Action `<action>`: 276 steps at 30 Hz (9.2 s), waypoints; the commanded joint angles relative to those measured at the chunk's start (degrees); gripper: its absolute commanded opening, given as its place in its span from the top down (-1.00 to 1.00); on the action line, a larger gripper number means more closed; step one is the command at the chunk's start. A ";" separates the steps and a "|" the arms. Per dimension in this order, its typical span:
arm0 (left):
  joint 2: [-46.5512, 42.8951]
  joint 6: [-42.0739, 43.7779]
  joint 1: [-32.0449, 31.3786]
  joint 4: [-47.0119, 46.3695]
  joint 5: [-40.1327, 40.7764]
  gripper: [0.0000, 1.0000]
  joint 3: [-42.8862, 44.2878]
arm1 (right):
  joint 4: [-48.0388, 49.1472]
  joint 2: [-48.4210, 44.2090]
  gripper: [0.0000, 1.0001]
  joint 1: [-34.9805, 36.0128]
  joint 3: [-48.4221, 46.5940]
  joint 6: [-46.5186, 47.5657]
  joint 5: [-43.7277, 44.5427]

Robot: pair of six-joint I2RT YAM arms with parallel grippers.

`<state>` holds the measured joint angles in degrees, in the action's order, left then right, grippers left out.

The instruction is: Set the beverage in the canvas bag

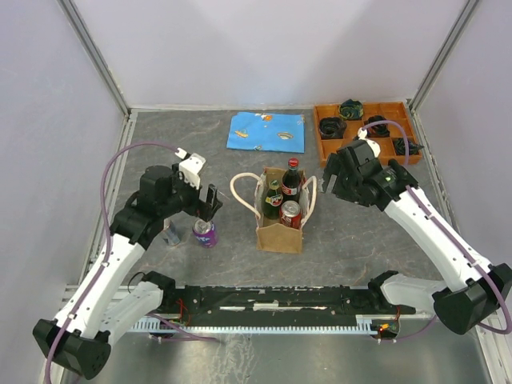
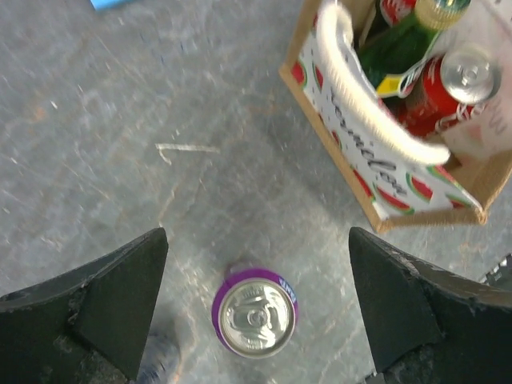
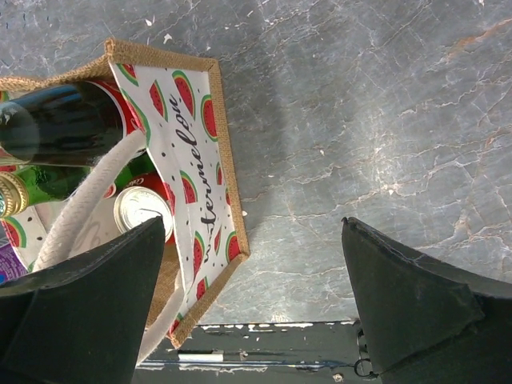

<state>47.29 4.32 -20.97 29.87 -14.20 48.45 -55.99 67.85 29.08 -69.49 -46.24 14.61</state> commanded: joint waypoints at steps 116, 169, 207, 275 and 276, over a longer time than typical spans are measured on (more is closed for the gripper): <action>30.39 15.48 6.87 29.28 9.37 0.95 45.02 | 4.63 -1.37 -0.99 -0.45 2.72 -0.94 -2.63; 35.84 11.85 -25.27 13.61 -5.18 0.95 31.57 | 0.97 -5.40 -0.99 -1.34 3.62 -0.82 -0.55; 44.92 13.18 -28.25 6.77 1.04 0.74 21.43 | -1.84 -7.69 -0.99 -2.14 3.55 -0.21 1.63; 21.60 40.32 25.89 34.51 6.53 -0.96 8.47 | 3.52 -4.15 -0.99 -2.24 5.95 -0.33 -4.06; 21.91 40.33 25.89 34.17 6.68 -0.93 8.22 | 3.52 -4.17 -0.99 -2.24 5.98 -0.40 -4.06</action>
<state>68.18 43.33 4.69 68.49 -7.57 57.14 -53.06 65.06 27.07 -63.48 -46.26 10.11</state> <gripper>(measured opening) 0.987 0.991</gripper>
